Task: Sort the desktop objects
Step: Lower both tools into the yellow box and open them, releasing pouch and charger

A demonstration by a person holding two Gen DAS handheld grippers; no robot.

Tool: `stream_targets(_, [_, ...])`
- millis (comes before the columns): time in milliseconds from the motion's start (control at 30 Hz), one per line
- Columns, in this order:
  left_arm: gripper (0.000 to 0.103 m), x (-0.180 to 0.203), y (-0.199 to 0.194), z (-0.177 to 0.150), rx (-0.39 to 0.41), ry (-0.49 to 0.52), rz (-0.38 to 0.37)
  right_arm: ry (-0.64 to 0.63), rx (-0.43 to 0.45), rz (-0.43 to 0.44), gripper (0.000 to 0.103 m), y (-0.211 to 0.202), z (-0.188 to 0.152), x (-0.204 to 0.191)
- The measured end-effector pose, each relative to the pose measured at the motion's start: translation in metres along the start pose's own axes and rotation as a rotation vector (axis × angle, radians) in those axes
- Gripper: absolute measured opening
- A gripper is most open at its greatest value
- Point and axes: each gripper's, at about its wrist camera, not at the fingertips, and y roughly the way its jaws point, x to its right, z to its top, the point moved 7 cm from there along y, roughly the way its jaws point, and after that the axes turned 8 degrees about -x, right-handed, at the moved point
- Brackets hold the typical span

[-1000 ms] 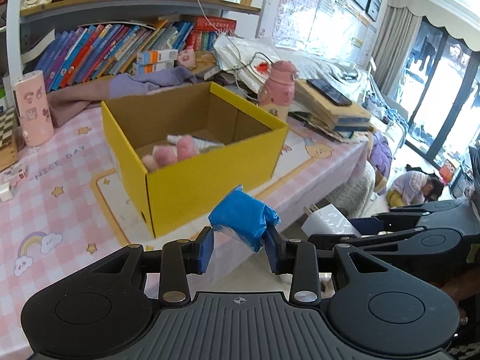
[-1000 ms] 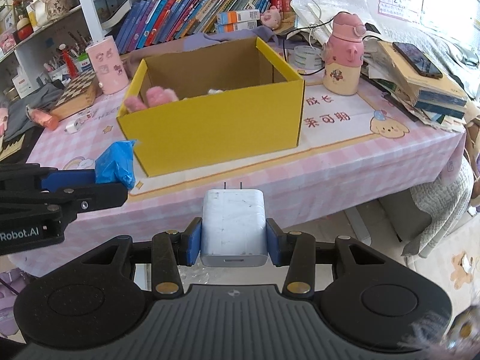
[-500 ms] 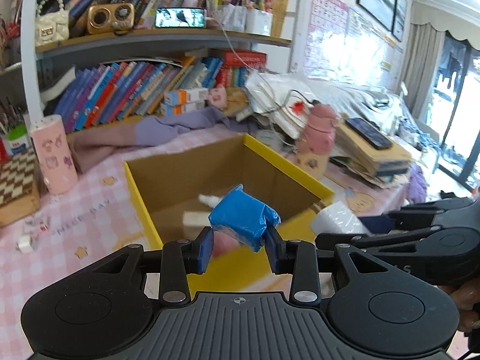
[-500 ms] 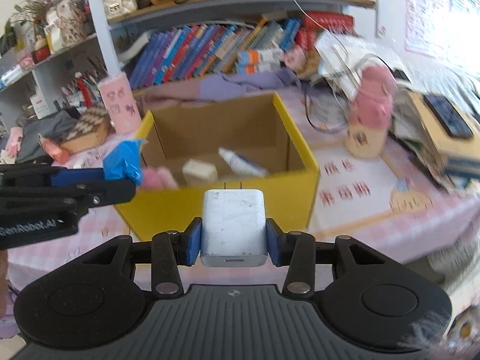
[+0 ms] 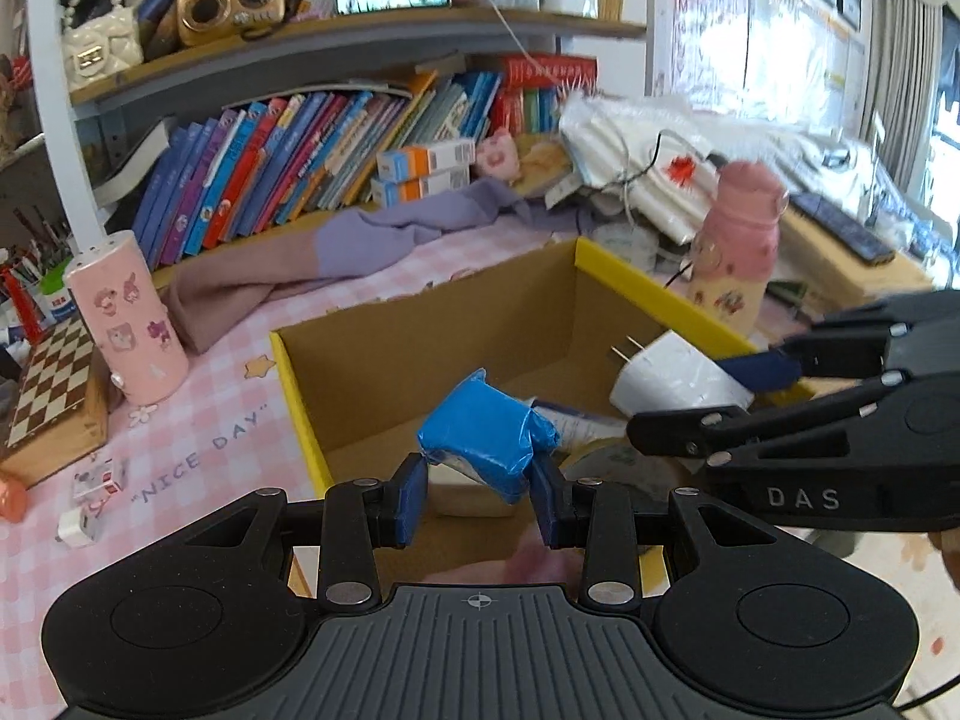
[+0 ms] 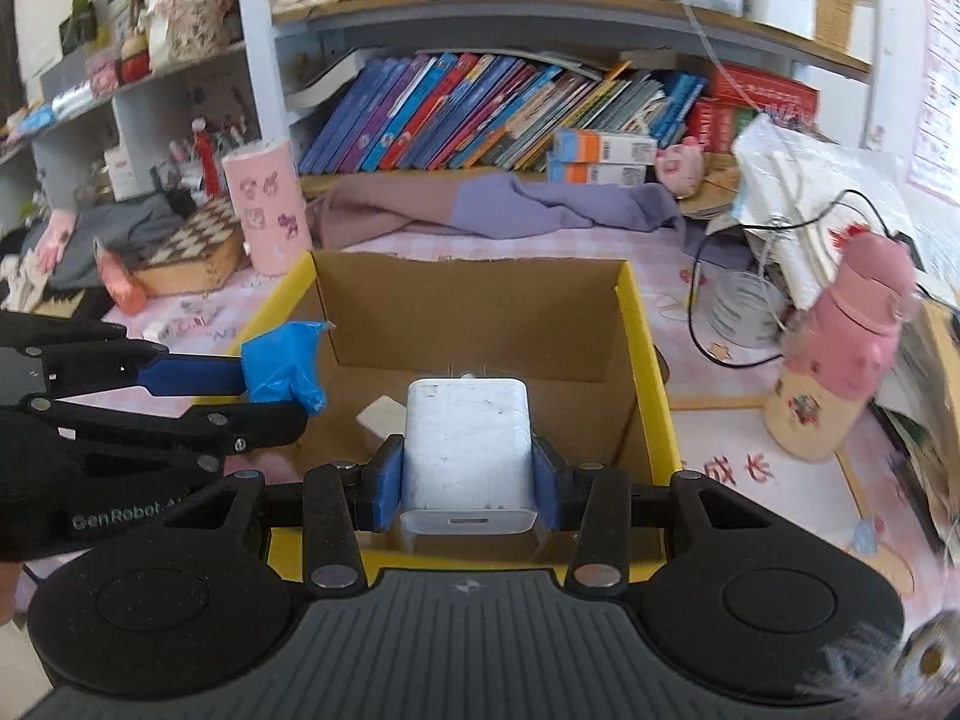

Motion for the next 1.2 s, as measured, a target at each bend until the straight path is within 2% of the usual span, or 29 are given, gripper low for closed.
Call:
stream_targets(200, [0.035,0.004,0.029,-0.004,-0.061,0.034,0.032,-0.054,-0.065,0.018,0.041,0.036,0.002,0.007])
stream_targets(533, [0.036,0.006,0.045,-0.003,-0.090,0.034,0.064,-0.101,-0.168,0.055,0.041,0.071,-0.001,0.015])
stream_targets(700, [0.038,0.004,0.048,-0.002,-0.095,0.039,0.093,-0.108,-0.192,0.067,0.041,0.078,-0.001,0.014])
stream_targets(900, [0.051,0.000,0.045,-0.002,-0.081,0.050,0.137,-0.107,-0.210,0.078,0.041,0.083,-0.001,0.014])
stream_targets(1067, [0.076,-0.002,0.033,0.001,-0.034,0.055,0.178,-0.070,-0.206,0.092,0.041,0.082,0.001,0.016])
stream_targets(1200, [0.082,-0.005,0.018,0.005,0.012,0.021,0.171,-0.045,-0.160,0.093,0.044,0.071,0.008,0.018])
